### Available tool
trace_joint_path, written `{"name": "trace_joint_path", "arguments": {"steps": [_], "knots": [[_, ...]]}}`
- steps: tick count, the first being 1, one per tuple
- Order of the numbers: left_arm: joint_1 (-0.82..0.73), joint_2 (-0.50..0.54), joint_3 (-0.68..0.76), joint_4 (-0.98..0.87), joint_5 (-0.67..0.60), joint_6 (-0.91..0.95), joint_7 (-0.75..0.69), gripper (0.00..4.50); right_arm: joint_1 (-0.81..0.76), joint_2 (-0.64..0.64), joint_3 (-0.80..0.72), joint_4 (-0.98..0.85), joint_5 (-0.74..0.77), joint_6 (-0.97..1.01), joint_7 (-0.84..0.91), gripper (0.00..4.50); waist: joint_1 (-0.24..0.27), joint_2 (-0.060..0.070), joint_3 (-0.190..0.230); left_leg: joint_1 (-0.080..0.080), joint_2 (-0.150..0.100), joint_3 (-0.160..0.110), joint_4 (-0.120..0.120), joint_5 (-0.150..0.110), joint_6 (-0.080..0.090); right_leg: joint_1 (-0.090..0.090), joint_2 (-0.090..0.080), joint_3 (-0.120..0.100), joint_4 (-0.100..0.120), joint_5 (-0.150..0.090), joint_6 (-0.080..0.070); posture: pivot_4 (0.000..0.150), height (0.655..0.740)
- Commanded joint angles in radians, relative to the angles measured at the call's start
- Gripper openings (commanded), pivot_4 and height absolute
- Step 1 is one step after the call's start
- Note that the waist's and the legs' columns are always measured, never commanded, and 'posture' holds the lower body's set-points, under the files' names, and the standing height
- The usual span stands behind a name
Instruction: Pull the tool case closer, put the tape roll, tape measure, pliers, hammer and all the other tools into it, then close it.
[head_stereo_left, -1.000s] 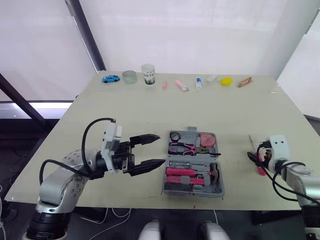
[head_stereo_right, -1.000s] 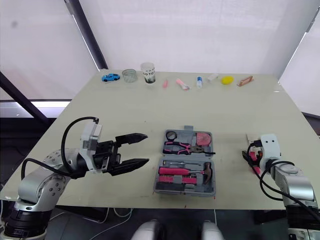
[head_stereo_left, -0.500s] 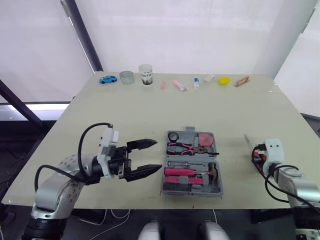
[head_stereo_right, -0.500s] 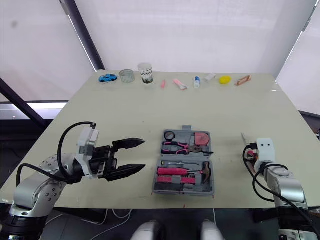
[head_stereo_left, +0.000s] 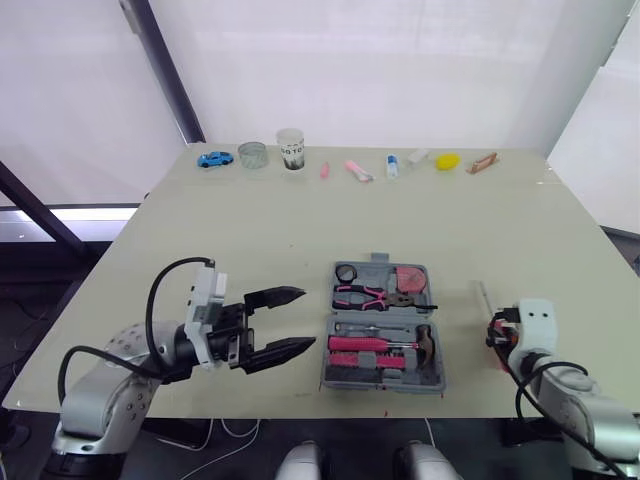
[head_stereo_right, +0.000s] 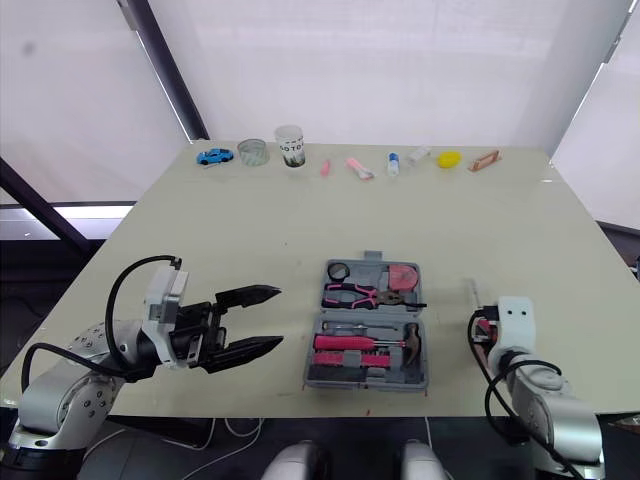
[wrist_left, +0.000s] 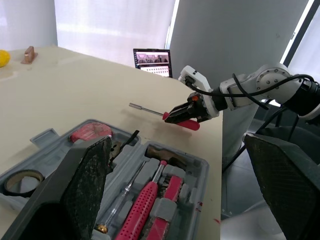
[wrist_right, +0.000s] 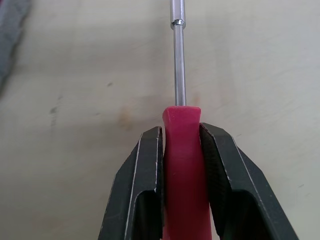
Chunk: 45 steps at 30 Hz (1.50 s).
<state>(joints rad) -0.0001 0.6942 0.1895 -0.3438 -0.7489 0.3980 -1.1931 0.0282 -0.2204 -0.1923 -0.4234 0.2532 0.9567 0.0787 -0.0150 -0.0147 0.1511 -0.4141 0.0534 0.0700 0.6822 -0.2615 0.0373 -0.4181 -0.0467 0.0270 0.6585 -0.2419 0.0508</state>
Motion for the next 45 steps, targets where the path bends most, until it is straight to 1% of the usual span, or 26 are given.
{"name": "trace_joint_path", "arguments": {"steps": [1,6,10,12,15,16,17,19,21,22,25,26,27,28,29,30,31,33,35,36,39,42,43,45], "knots": [[0.012,0.008,0.026,-0.034,-0.009,-0.020,-0.002,4.50,0.017,0.014,0.018,-0.058,-0.013,0.008,-0.023,0.55,0.000,0.000,0.000,0.000,0.000,0.000,0.000,0.000,0.000,0.000,0.000,0.000,0.000,0.000,0.000,0.150,0.7400],[0.042,0.008,0.047,-0.052,-0.020,-0.026,0.002,4.50,0.070,0.050,0.044,-0.049,-0.038,-0.024,-0.045,0.55,0.000,0.000,0.000,0.000,0.000,0.000,0.000,0.000,0.000,0.000,0.000,0.000,0.000,0.000,0.000,0.150,0.7400],[0.054,0.006,0.047,-0.051,-0.015,-0.031,0.002,4.50,0.082,0.047,0.029,-0.023,-0.026,-0.055,-0.016,0.55,0.001,-0.001,0.000,0.000,0.001,0.000,0.000,0.000,0.000,0.000,0.000,0.000,0.000,0.000,0.000,0.150,0.7400],[0.057,0.005,0.047,-0.048,-0.013,-0.032,0.001,4.50,0.077,0.036,0.022,-0.008,-0.016,-0.061,0.006,1.61,0.000,-0.001,0.000,0.000,0.001,0.000,0.000,0.000,0.000,0.000,0.000,0.000,0.000,0.000,0.000,0.150,0.7400],[0.061,0.002,0.045,-0.042,-0.011,-0.032,0.000,4.50,0.056,-0.009,0.000,-0.007,0.026,-0.053,0.078,2.98,0.000,-0.001,0.000,0.000,0.001,0.000,0.000,0.000,0.000,0.000,0.000,0.000,0.000,0.000,0.000,0.150,0.7400],[0.063,0.002,0.045,-0.039,-0.010,-0.033,-0.001,4.50,0.050,-0.033,-0.010,-0.018,0.048,-0.038,0.109,3.38,0.000,-0.001,0.000,0.000,0.001,0.000,0.000,0.000,0.000,0.000,0.000,0.000,-0.001,0.000,0.000,0.150,0.7400],[0.065,0.002,0.046,-0.037,-0.010,-0.034,-0.003,4.50,0.047,-0.063,-0.022,-0.032,0.074,-0.018,0.144,3.91,0.001,-0.001,0.000,0.000,0.001,0.000,0.000,0.000,0.000,0.000,0.000,0.000,-0.001,0.000,0.000,0.150,0.7400],[0.065,-0.001,0.041,-0.035,-0.009,-0.034,-0.002,4.50,0.022,-0.210,-0.099,-0.072,0.211,0.122,0.296,4.32,0.001,-0.001,0.000,0.000,0.001,0.000,0.000,0.000,0.000,0.000,-0.001,0.001,-0.001,0.000,0.000,0.150,0.7400],[0.068,-0.005,0.037,-0.034,-0.007,-0.037,-0.003,4.50,-0.022,-0.358,-0.161,-0.064,0.324,0.229,0.440,4.32,0.002,0.000,0.001,0.000,0.001,0.000,0.000,0.000,0.000,0.000,0.000,0.000,-0.001,0.000,0.000,0.150,0.7400],[0.072,-0.006,0.038,-0.035,-0.006,-0.039,-0.004,4.50,-0.042,-0.436,-0.169,-0.049,0.362,0.255,0.512,4.32,0.000,0.002,0.003,0.000,0.001,0.000,0.000,0.000,0.000,0.000,-0.001,0.001,-0.001,0.000,0.000,0.150,0.7400],[0.086,-0.012,0.037,-0.047,-0.008,-0.040,0.002,4.50,-0.093,-0.676,-0.130,0.024,0.435,0.232,0.748,4.32,-0.001,0.000,0.003,0.001,0.000,0.000,0.000,0.000,0.001,0.000,-0.001,0.002,-0.002,0.000,0.000,0.150,0.7400],[0.091,-0.014,0.037,-0.051,-0.008,-0.040,0.006,4.50,-0.105,-0.738,-0.096,0.054,0.420,0.168,0.824,4.32,0.000,-0.002,0.003,0.001,0.000,0.000,-0.001,0.000,0.001,0.000,0.000,0.001,-0.002,0.000,0.000,0.150,0.7400],[0.097,-0.017,0.038,-0.058,-0.009,-0.040,0.011,4.50,-0.122,-0.771,-0.065,0.093,0.392,0.057,0.913,4.32,0.001,-0.003,0.004,0.001,0.000,0.000,-0.002,0.000,0.001,0.000,0.002,-0.001,-0.002,-0.001,-0.001,0.150,0.7400],[0.101,-0.020,0.036,-0.067,-0.009,-0.037,0.019,4.50,-0.141,-0.794,-0.034,0.140,0.358,-0.058,0.995,4.32,0.000,-0.005,0.004,0.001,0.000,0.000,-0.002,0.000,0.001,0.000,0.002,-0.001,-0.002,-0.001,-0.002,0.150,0.7400],[0.108,-0.020,0.040,-0.070,-0.011,-0.038,0.020,4.50,-0.162,-0.810,-0.001,0.180,0.335,-0.127,1.049,4.32,0.001,-0.005,0.004,0.000,0.001,0.000,-0.002,0.000,0.000,0.000,0.003,-0.002,-0.002,-0.001,-0.003,0.150,0.7400],[0.115,-0.021,0.046,-0.075,-0.015,-0.038,0.023,4.50,-0.196,-0.832,0.051,0.234,0.290,-0.201,1.099,4.32,0.000,-0.005,0.004,0.000,0.001,0.000,-0.002,0.000,0.001,0.000,0.003,-0.002,-0.003,-0.001,-0.002,0.150,0.7400],[0.123,-0.022,0.051,-0.083,-0.019,-0.035,0.032,4.50,-0.238,-0.844,0.110,0.307,0.222,-0.326,1.160,4.32,0.001,-0.004,0.004,0.000,0.001,0.000,-0.002,0.000,0.001,0.000,0.003,-0.001,-0.003,-0.001,-0.002,0.150,0.7400],[0.145,-0.025,0.057,-0.108,-0.024,-0.030,0.049,4.50,-0.380,-0.828,0.245,0.519,0.091,-0.636,1.359,4.32,-0.003,-0.004,0.005,0.001,0.000,0.001,-0.002,0.000,0.001,0.000,0.002,0.000,-0.003,-0.001,-0.002,0.150,0.7400],[0.171,-0.026,0.063,-0.137,-0.028,-0.027,0.065,4.50,-0.546,-0.777,0.365,0.763,-0.028,-0.976,1.495,4.32,-0.010,-0.004,0.008,0.001,0.000,0.001,-0.002,0.000,0.001,0.000,0.002,0.001,-0.003,-0.001,-0.001,0.150,0.7400],[0.183,-0.026,0.070,-0.150,-0.032,-0.026,0.073,4.50,-0.621,-0.766,0.445,0.867,-0.070,-1.107,1.520,4.32,-0.011,-0.003,0.009,0.002,0.000,0.002,-0.002,0.000,0.001,0.000,0.002,0.002,-0.003,-0.001,-0.001,0.150,0.7400],[0.205,-0.020,0.090,-0.167,-0.045,-0.024,0.080,4.50,-0.776,-0.742,0.621,1.090,-0.131,-1.359,1.536,4.32,-0.011,-0.002,0.011,0.002,0.000,0.003,-0.002,0.000,0.000,0.000,0.002,0.000,-0.002,-0.001,-0.002,0.150,0.7400],[0.248,-0.011,0.122,-0.188,-0.025,-0.064,0.066,4.50,-0.947,-0.677,0.831,1.313,-0.209,-1.714,1.536,4.32,-0.008,0.001,0.013,0.000,0.001,0.003,-0.002,0.000,0.000,-0.001,0.002,-0.001,-0.001,-0.001,-0.002,0.150,0.7400],[0.256,-0.014,0.134,-0.185,-0.021,-0.089,0.051,4.50,-0.993,-0.658,0.900,1.369,-0.227,-1.789,1.536,4.32,-0.011,0.002,0.014,0.001,0.001,0.004,-0.002,0.000,0.000,-0.001,0.002,-0.001,-0.001,-0.001,-0.003,0.150,0.7400],[0.257,-0.009,0.163,-0.148,-0.063,-0.114,-0.020,4.50,-1.071,-0.608,0.981,1.477,-0.279,-1.892,1.536,4.32,-0.014,0.002,0.015,0.001,0.001,0.004,-0.002,0.000,0.000,-0.002,0.002,0.000,-0.002,-0.001,-0.003,0.150,0.7400]]}}
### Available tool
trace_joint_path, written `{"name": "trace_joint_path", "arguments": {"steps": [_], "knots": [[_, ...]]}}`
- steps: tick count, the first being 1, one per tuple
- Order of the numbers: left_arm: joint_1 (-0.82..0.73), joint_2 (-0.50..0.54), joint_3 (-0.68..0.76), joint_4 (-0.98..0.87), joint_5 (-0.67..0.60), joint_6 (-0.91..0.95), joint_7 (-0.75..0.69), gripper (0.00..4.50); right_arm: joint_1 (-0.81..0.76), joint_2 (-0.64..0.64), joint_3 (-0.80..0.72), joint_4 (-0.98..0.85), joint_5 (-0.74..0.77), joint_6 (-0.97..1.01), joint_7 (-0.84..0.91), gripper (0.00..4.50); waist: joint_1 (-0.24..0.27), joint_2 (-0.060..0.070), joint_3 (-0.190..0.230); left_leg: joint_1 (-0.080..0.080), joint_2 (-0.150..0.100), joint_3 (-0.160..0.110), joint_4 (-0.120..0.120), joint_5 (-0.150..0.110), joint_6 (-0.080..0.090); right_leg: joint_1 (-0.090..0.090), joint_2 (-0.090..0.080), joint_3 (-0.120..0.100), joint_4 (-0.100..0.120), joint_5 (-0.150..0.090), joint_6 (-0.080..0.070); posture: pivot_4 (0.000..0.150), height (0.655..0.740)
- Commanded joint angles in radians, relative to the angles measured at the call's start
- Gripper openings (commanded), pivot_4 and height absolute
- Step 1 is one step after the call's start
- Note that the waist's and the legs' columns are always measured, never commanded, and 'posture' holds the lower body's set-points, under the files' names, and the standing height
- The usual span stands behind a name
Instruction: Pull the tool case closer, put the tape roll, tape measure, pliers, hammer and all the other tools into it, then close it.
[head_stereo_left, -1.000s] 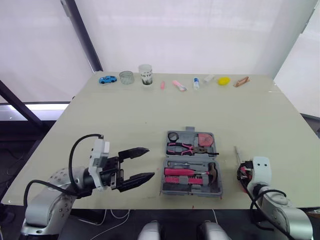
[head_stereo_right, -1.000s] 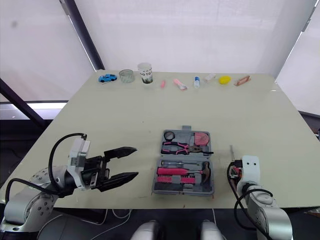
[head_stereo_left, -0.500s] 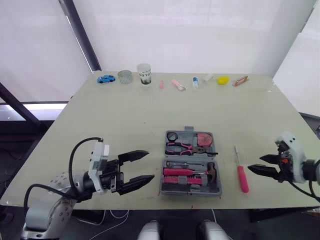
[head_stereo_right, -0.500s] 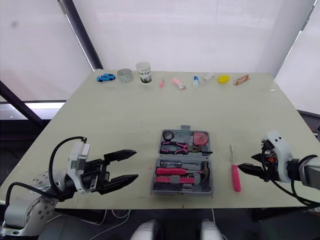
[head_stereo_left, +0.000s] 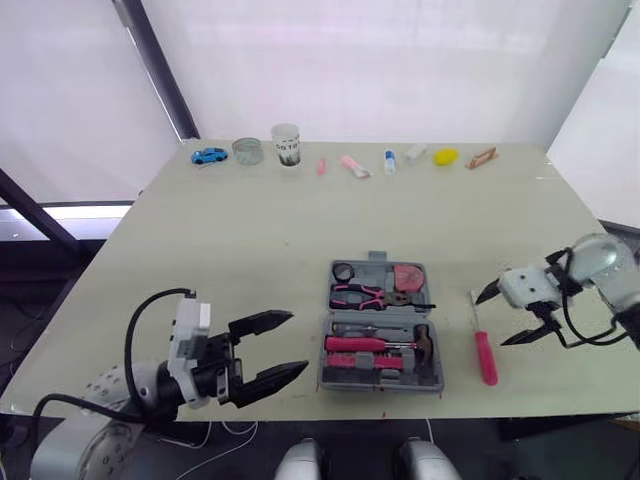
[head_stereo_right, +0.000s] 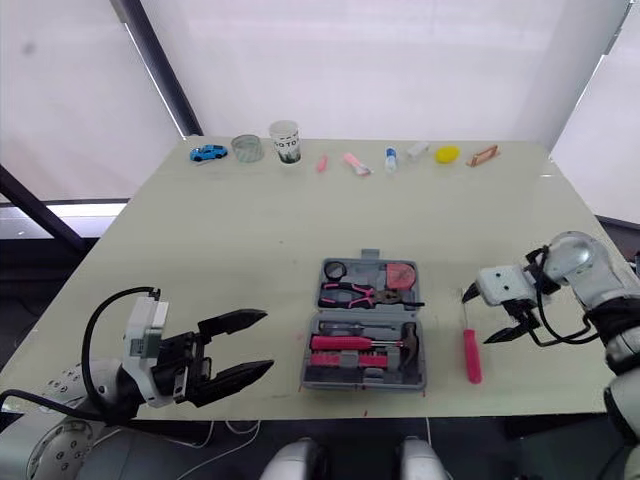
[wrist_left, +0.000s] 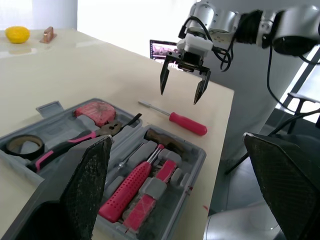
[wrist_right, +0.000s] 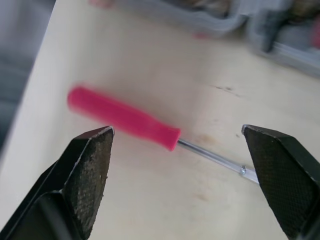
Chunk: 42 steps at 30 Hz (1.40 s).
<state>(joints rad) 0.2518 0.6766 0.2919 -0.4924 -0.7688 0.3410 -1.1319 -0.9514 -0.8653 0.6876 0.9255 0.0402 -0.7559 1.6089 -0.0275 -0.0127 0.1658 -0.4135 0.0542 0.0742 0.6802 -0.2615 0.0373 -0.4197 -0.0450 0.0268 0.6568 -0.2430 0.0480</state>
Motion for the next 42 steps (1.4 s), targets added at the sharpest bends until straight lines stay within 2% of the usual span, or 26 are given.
{"name": "trace_joint_path", "arguments": {"steps": [1,5,10,16,22,23,25,26,27,28,31,34,39,42], "knots": [[-0.001,0.016,0.074,0.029,-0.056,-0.075,-0.132,4.50,-0.122,0.061,0.129,0.172,-0.086,-0.219,0.006,4.32,-0.003,0.000,0.001,0.000,0.000,0.000,0.000,0.000,0.000,0.000,0.000,0.000,0.000,0.000,0.000,0.150,0.7400],[-0.032,0.081,0.096,0.136,-0.053,-0.102,-0.290,4.50,-0.199,0.144,0.168,0.297,-0.160,-0.324,0.006,4.32,-0.004,0.001,0.001,0.000,0.000,0.000,0.000,0.001,-0.002,0.000,0.000,-0.001,0.001,0.000,0.000,0.150,0.7400],[-0.105,0.136,0.071,0.237,-0.029,-0.125,-0.387,4.50,-0.230,0.215,0.160,0.360,-0.251,-0.395,0.006,4.32,-0.005,0.001,0.002,0.000,0.000,0.000,0.000,0.002,-0.004,0.000,-0.001,-0.002,0.002,0.000,0.000,0.150,0.7400],[-0.171,0.127,0.026,0.250,-0.003,-0.136,-0.381,4.50,-0.236,0.255,0.126,0.389,-0.339,-0.442,0.005,4.32,-0.006,0.002,0.002,0.000,0.000,0.000,0.000,0.003,-0.006,0.000,-0.001,-0.002,0.004,0.000,0.000,0.150,0.7400],[-0.191,0.115,-0.001,0.230,0.005,-0.143,-0.363,4.50,-0.254,0.280,0.141,0.402,-0.474,-0.443,-0.090,4.32,-0.011,0.002,0.002,0.001,0.000,0.000,0.000,0.004,-0.006,0.000,-0.001,-0.002,0.005,0.000,0.000,0.150,0.7400],[-0.195,0.113,-0.004,0.233,0.010,-0.149,-0.361,4.50,-0.251,0.285,0.143,0.404,-0.493,-0.448,-0.106,3.81,-0.011,0.002,0.002,0.001,0.000,0.000,0.000,0.004,-0.006,0.000,-0.001,-0.002,0.005,0.000,0.000,0.150,0.7400],[-0.199,0.105,-0.005,0.237,0.021,-0.163,-0.350,4.50,-0.249,0.292,0.154,0.406,-0.545,-0.450,-0.160,3.13,-0.011,0.002,0.002,0.001,0.000,0.000,0.000,0.004,-0.006,0.000,-0.001,-0.002,0.005,0.000,0.000,0.150,0.7400],[-0.200,0.101,-0.005,0.238,0.025,-0.168,-0.344,4.50,-0.250,0.294,0.159,0.407,-0.569,-0.449,-0.187,2.92,-0.011,0.002,0.002,0.001,0.000,0.000,0.000,0.004,-0.007,0.000,-0.001,-0.002,0.005,0.000,0.000,0.150,0.7400],[-0.194,0.095,-0.002,0.233,0.027,-0.173,-0.335,4.50,-0.251,0.294,0.163,0.408,-0.593,-0.452,-0.214,2.17,-0.011,0.002,0.002,0.001,0.000,0.000,0.000,0.004,-0.007,0.000,-0.001,-0.002,0.005,0.000,0.000,0.150,0.7400],[-0.189,0.090,0.000,0.230,0.029,-0.177,-0.329,4.50,-0.253,0.294,0.167,0.409,-0.614,-0.455,-0.238,1.84,-0.011,0.002,0.002,0.001,0.000,0.000,0.000,0.004,-0.007,0.000,-0.001,-0.002,0.005,0.000,0.000,0.150,0.7400],[-0.172,0.077,0.001,0.228,0.037,-0.192,-0.319,4.50,-0.259,0.291,0.164,0.415,-0.656,-0.476,-0.283,0.40,-0.011,0.002,0.002,0.001,0.000,0.000,0.000,0.004,-0.007,0.000,-0.001,-0.002,0.005,0.000,0.000,0.150,0.7400],[-0.171,0.060,-0.007,0.236,0.046,-0.208,-0.302,4.50,-0.265,0.283,0.130,0.426,-0.630,-0.523,-0.253,0.31,-0.012,0.002,0.002,0.001,0.000,0.000,0.000,0.004,-0.008,0.000,-0.001,-0.002,0.005,0.000,0.000,0.150,0.7400],[-0.185,0.036,-0.026,0.239,0.053,-0.218,-0.276,4.50,-0.262,0.273,0.019,0.446,-0.447,-0.619,-0.046,0.31,-0.012,0.002,0.002,0.001,0.000,0.000,0.000,0.004,-0.007,0.000,-0.001,-0.002,0.005,0.002,0.003,0.150,0.7400],[-0.197,0.023,-0.037,0.251,0.061,-0.224,-0.270,4.50,-0.272,0.242,0.030,0.450,-0.387,-0.696,0.003,0.31,-0.010,0.003,0.003,0.001,0.000,0.000,0.000,0.004,-0.007,0.000,-0.001,-0.002,0.005,0.002,0.003,0.150,0.7400]]}}
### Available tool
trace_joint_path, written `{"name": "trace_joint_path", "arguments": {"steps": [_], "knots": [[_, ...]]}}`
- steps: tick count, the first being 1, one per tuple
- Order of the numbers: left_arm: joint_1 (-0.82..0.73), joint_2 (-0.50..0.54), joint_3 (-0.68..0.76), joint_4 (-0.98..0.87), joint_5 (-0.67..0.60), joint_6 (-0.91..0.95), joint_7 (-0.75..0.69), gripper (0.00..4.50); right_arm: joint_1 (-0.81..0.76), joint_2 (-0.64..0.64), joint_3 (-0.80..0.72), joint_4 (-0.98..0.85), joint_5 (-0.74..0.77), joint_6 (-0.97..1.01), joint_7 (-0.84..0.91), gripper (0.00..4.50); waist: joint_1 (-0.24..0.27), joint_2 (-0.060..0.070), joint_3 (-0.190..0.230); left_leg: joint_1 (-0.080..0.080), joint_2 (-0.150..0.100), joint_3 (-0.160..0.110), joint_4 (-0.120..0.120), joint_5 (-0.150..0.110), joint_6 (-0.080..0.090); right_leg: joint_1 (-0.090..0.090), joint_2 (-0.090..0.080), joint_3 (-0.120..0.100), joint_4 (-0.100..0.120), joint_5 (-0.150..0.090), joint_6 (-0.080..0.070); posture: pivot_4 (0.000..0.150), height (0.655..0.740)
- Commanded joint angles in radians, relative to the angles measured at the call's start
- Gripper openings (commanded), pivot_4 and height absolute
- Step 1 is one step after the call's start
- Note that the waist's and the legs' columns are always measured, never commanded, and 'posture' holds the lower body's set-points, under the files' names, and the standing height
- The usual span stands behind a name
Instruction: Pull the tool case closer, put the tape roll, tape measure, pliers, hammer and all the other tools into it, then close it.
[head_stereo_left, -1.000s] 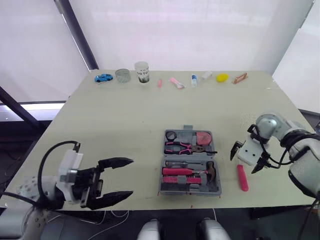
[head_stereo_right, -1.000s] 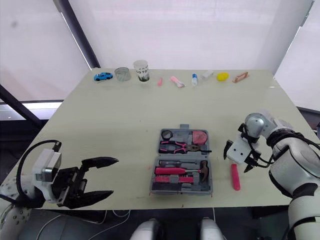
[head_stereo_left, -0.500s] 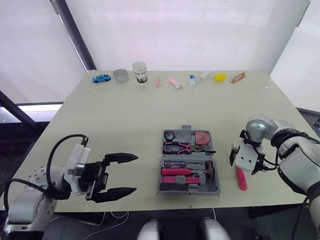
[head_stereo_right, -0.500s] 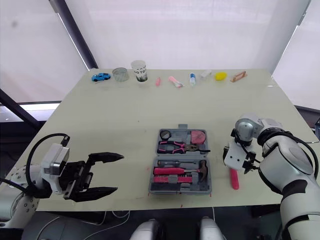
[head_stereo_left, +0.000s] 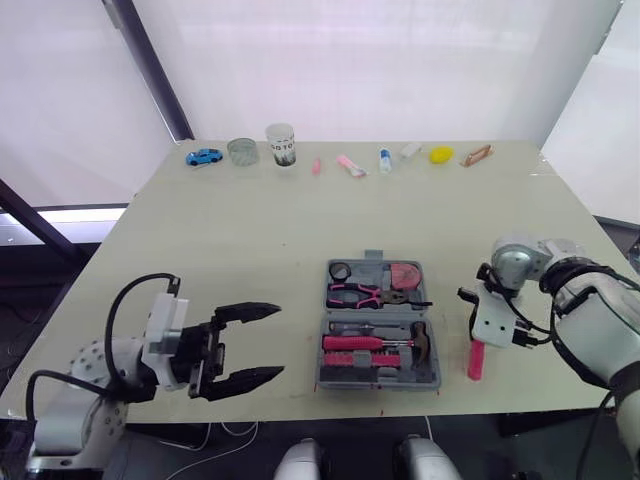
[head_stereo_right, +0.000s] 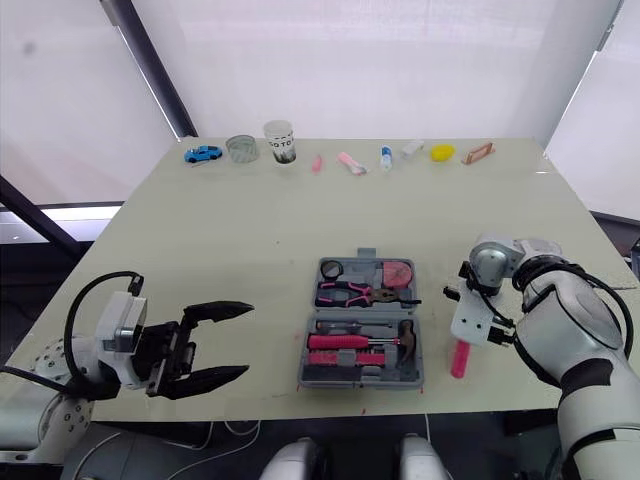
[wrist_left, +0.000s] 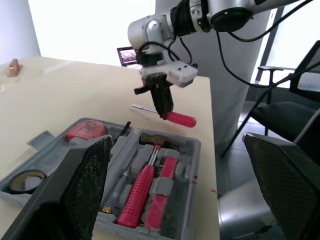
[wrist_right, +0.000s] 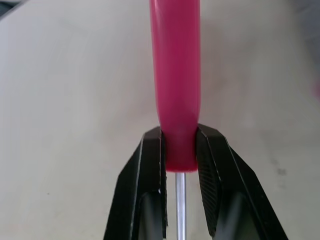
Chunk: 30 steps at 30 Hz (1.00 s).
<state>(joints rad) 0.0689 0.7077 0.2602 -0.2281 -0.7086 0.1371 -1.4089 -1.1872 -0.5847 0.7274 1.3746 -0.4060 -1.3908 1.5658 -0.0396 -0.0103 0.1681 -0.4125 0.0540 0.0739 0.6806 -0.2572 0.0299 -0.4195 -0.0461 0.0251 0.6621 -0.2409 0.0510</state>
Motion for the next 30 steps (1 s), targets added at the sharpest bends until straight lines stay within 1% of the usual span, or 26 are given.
{"name": "trace_joint_path", "arguments": {"steps": [1,7,10,14,18,20,22,25,27,30], "knots": [[-0.021,-0.012,-0.010,-0.008,0.004,-0.021,0.008,4.50,-0.038,-0.057,0.006,0.000,0.069,-0.089,0.049,0.31,0.002,0.001,0.000,0.000,0.000,0.000,0.000,0.000,0.000,0.000,0.000,0.000,0.000,0.000,0.000,0.150,0.7400],[-0.062,-0.026,-0.038,0.021,0.011,-0.024,0.007,4.50,-0.023,-0.171,0.107,-0.060,0.142,-0.118,0.049,0.31,0.002,0.003,0.002,0.000,0.000,0.000,0.000,0.000,0.000,0.000,-0.001,0.000,0.000,0.000,0.000,0.150,0.7400],[-0.085,-0.030,-0.052,0.044,0.013,-0.021,-0.006,4.50,0.001,-0.242,0.206,-0.153,0.225,-0.092,0.049,0.31,0.000,0.003,0.002,0.000,0.000,0.000,0.000,-0.001,0.003,0.000,-0.001,0.000,0.000,0.000,0.000,0.150,0.7400],[-0.119,-0.029,-0.070,0.078,0.020,-0.023,-0.021,4.50,0.025,-0.346,0.334,-0.313,0.344,-0.010,0.049,0.31,0.000,0.003,0.002,0.001,0.000,-0.001,0.000,-0.002,0.004,0.000,-0.001,0.001,0.001,0.000,0.000,0.150,0.7400],[-0.132,-0.032,-0.082,0.083,0.021,-0.022,-0.025,4.50,0.045,-0.429,0.405,-0.451,0.439,0.097,0.049,0.31,0.001,0.004,0.002,0.001,0.001,-0.002,0.000,-0.002,0.004,0.000,-0.001,0.002,0.001,0.000,0.000,0.150,0.7400],[-0.129,-0.033,-0.085,0.078,0.020,-0.020,-0.024,4.50,0.080,-0.461,0.382,-0.520,0.479,0.199,0.049,0.31,0.001,0.004,0.002,0.001,0.002,-0.003,0.000,-0.003,0.004,0.000,-0.001,0.002,0.001,0.000,0.000,0.150,0.7400],[-0.123,-0.033,-0.084,0.069,0.016,-0.015,-0.019,4.50,0.134,-0.490,0.320,-0.593,0.512,0.329,0.049,0.31,0.005,0.003,0.002,0.001,0.002,-0.003,0.000,-0.003,0.004,0.000,-0.001,0.002,0.001,0.000,0.000,0.150,0.7400],[-0.107,-0.032,-0.081,0.054,0.012,-0.013,-0.012,4.50,0.198,-0.534,0.242,-0.694,0.512,0.474,0.049,0.31,0.006,0.004,0.002,0.001,0.001,-0.003,0.000,-0.003,0.004,0.000,-0.002,0.002,0.001,0.000,0.000,0.150,0.7400],[-0.096,-0.031,-0.078,0.043,0.009,-0.011,-0.008,4.50,0.249,-0.550,0.162,-0.766,0.502,0.613,0.036,0.31,0.006,0.004,0.002,0.001,0.001,-0.003,0.001,-0.003,0.005,0.000,-0.002,0.002,0.000,0.000,-0.001,0.150,0.7400],[-0.089,-0.036,-0.080,0.036,0.009,-0.009,0.005,4.50,0.353,-0.579,0.036,-0.956,0.484,0.956,-0.082,0.31,0.010,0.003,0.002,0.001,0.002,-0.003,0.001,-0.003,0.005,0.000,-0.002,0.002,0.000,-0.002,-0.003,0.150,0.7400]]}}
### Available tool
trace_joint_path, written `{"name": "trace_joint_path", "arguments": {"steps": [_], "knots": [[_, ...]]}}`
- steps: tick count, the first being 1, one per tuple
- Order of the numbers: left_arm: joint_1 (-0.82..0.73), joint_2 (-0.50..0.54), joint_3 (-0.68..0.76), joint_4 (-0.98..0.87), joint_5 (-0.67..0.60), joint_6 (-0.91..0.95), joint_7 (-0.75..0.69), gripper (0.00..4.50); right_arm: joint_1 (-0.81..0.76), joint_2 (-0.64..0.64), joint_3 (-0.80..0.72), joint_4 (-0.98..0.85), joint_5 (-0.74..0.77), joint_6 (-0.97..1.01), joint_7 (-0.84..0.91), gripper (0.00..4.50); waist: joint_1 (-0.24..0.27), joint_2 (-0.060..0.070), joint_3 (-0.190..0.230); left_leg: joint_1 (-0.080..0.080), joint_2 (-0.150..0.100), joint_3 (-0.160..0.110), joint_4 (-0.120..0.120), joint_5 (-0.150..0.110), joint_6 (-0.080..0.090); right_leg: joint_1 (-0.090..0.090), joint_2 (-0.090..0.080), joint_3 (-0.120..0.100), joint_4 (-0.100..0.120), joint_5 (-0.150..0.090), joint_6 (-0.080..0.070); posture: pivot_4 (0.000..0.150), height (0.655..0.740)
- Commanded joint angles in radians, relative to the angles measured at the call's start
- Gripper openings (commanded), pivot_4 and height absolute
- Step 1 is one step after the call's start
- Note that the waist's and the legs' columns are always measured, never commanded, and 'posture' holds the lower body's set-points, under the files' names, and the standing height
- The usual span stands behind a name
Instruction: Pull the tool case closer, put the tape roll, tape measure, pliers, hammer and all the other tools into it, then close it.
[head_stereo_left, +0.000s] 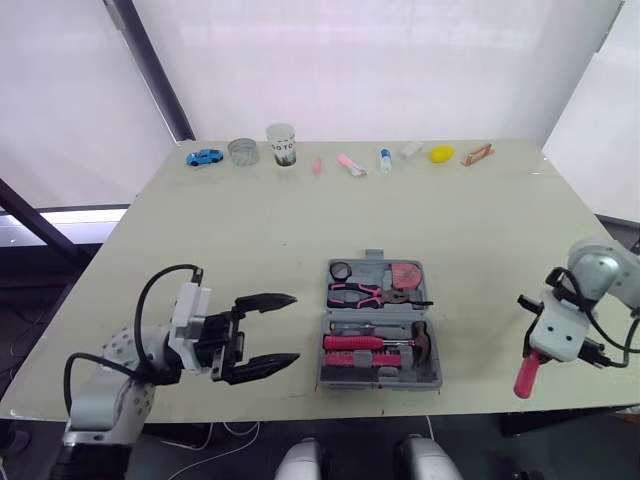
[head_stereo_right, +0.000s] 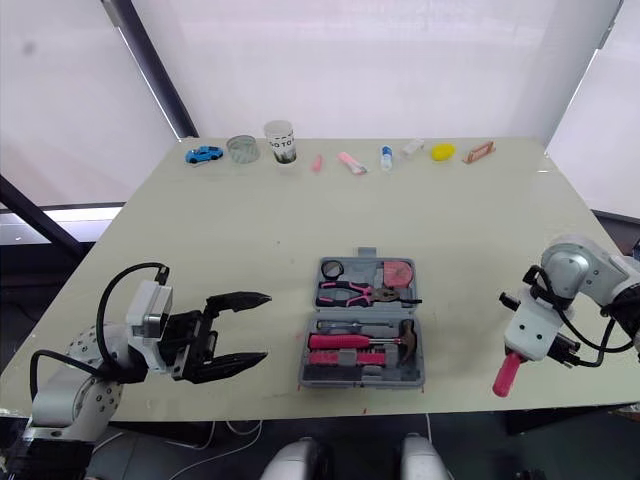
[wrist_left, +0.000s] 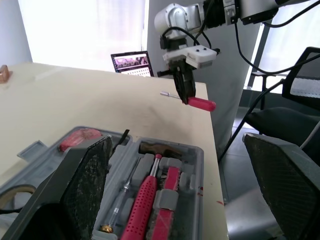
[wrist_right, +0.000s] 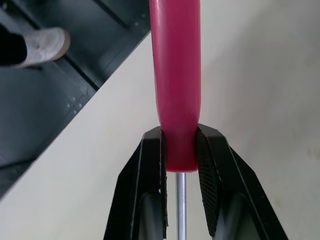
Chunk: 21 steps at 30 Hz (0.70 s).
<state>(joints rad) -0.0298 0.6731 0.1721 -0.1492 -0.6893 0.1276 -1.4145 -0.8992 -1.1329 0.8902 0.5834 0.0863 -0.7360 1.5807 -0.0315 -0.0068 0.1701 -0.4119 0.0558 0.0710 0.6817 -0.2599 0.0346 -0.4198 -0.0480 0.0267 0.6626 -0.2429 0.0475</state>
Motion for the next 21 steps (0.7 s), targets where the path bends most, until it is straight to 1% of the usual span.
{"name": "trace_joint_path", "arguments": {"steps": [1,2,4,6,8,9,11,14,17,18,21], "knots": [[0.013,-0.003,0.008,-0.047,-0.011,0.001,0.014,4.50,0.105,-0.042,-0.169,-0.232,-0.017,0.417,-0.128,0.31,0.003,0.000,0.000,0.000,0.000,0.000,0.000,0.000,0.000,0.000,0.000,0.000,0.000,0.000,0.000,0.150,0.7400],[0.014,-0.005,0.006,-0.050,-0.011,0.001,0.017,4.50,0.149,-0.061,-0.219,-0.284,-0.015,0.560,-0.172,0.31,0.003,0.000,0.000,0.000,0.001,0.000,0.000,0.000,0.000,0.000,0.000,0.000,0.000,0.000,0.000,0.150,0.7400],[0.015,-0.010,0.002,-0.055,-0.011,0.003,0.025,4.50,0.226,-0.088,-0.305,-0.366,-0.003,0.769,-0.234,0.31,0.015,0.000,0.000,-0.001,0.000,0.000,0.000,0.000,0.000,0.000,0.000,0.000,0.000,0.000,0.000,0.150,0.7400],[0.016,-0.014,-0.003,-0.058,-0.010,0.002,0.028,4.50,0.291,-0.067,-0.367,-0.503,0.002,1.012,-0.327,0.31,0.021,0.000,0.000,-0.002,0.000,0.001,0.001,0.000,0.000,-0.001,0.000,0.000,0.000,0.000,0.000,0.150,0.7400],[0.013,-0.017,-0.007,-0.057,-0.010,0.003,0.030,4.50,0.312,-0.034,-0.414,-0.622,0.010,1.220,-0.374,0.31,0.021,0.000,0.000,-0.002,-0.001,0.001,0.002,0.000,0.000,-0.002,0.000,0.000,0.000,0.000,0.000,0.150,0.7400],[0.011,-0.019,-0.010,-0.057,-0.009,0.002,0.030,4.50,0.319,-0.014,-0.447,-0.665,0.036,1.343,-0.399,0.31,0.018,0.000,0.000,-0.003,-0.001,0.001,0.002,0.000,0.000,-0.002,0.000,0.000,0.000,0.000,0.000,0.150,0.7400],[0.006,-0.027,-0.019,-0.053,-0.011,0.000,0.029,4.50,0.333,0.018,-0.488,-0.718,0.032,1.508,-0.457,0.31,0.018,0.000,0.000,-0.002,-0.001,0.000,0.002,0.000,0.000,-0.002,0.001,0.000,0.000,0.000,0.000,0.150,0.7400],[0.001,-0.038,-0.027,-0.053,-0.013,0.001,0.024,4.50,0.364,0.093,-0.581,-0.760,0.089,1.733,-0.539,0.31,0.022,-0.002,-0.001,-0.003,-0.002,0.001,0.002,0.000,0.000,-0.002,0.001,-0.001,-0.001,0.001,0.001,0.150,0.7400],[-0.002,-0.040,-0.034,-0.042,-0.009,-0.005,0.008,4.50,0.391,0.222,-0.714,-0.806,0.135,1.971,-0.661,0.31,0.024,-0.002,-0.001,-0.004,-0.003,0.001,0.002,0.000,0.000,-0.002,0.001,-0.001,-0.002,0.002,0.004,0.150,0.7400],[-0.006,-0.040,-0.035,-0.035,-0.009,-0.006,0.000,4.50,0.393,0.291,-0.780,-0.828,0.142,2.078,-0.711,0.31,0.023,-0.002,-0.001,-0.004,-0.003,0.001,0.002,0.000,0.000,-0.002,0.001,-0.001,-0.002,0.002,0.004,0.150,0.7400],[-0.010,-0.047,-0.041,-0.031,-0.007,-0.007,-0.004,4.50,0.397,0.346,-0.821,-0.885,0.141,2.248,-0.795,0.31,0.021,-0.002,-0.001,-0.004,-0.003,0.001,0.002,0.000,0.000,-0.002,0.002,-0.001,-0.001,0.002,0.004,0.150,0.7400]]}}
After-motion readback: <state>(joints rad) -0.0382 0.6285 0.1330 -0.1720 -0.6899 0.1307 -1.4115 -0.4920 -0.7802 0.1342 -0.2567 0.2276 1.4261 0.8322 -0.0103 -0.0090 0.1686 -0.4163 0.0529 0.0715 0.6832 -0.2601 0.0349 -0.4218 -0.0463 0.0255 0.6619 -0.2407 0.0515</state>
